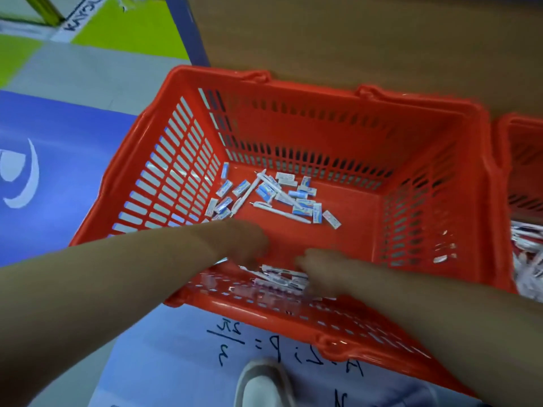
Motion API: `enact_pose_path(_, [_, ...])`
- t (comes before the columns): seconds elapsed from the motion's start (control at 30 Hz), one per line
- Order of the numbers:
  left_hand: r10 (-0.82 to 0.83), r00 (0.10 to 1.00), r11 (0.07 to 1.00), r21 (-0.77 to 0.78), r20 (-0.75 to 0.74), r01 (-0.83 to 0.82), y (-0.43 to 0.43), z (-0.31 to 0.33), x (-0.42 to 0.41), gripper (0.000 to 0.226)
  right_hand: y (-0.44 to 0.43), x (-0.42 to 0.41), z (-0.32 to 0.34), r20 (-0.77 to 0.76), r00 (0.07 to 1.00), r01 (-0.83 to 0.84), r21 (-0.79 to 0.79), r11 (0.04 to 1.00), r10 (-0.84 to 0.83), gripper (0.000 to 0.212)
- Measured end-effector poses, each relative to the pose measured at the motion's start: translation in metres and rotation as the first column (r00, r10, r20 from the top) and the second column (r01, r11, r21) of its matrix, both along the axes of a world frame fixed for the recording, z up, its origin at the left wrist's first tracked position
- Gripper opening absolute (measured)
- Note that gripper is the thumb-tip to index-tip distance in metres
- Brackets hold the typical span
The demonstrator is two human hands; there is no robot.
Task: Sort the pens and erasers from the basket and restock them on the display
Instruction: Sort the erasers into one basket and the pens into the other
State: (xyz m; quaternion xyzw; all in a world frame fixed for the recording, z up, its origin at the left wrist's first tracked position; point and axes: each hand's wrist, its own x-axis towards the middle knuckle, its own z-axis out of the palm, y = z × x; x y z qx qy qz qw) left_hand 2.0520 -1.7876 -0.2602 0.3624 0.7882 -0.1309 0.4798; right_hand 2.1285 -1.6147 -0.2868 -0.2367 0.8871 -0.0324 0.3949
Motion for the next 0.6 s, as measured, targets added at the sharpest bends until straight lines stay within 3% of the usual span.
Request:
enact_pose_path(0.17, [-0.289,0.956,0.957,-0.027,-0.046,0.288,0.007,-0.029,0.001,0.047,-0.001,-0.001,-0.012,-0.032,0.999,0.02,-0.038,0.999,-0.022,0.052])
enact_pose_path(0.33, [-0.273,0.94,0.959,0.02,-0.204,0.283,0.008,-0.036,-0.008,0.034,0.007,-0.019,-0.014,-0.071,0.994,0.085,0.016,0.996,-0.084,0.025])
enact_pose_path(0.47, [-0.148,0.931,0.978,0.093,-0.333,0.189,0.004,-0.026,-0.016,0.029,0.023,-0.026,-0.018,-0.089,0.974,0.216,0.063,0.974,-0.21,0.027])
enact_pose_path(0.53, [-0.153,0.938,0.972,0.125,-0.31,0.2,0.003,-0.021,-0.019,0.036,0.029,-0.029,-0.019,-0.074,0.954,0.298,0.079,0.951,-0.292,0.029])
enact_pose_path(0.6, [-0.279,0.943,0.949,0.099,-0.178,0.3,0.005,-0.019,-0.008,0.042,0.032,-0.033,-0.018,-0.049,0.932,0.363,0.087,0.928,-0.36,0.031])
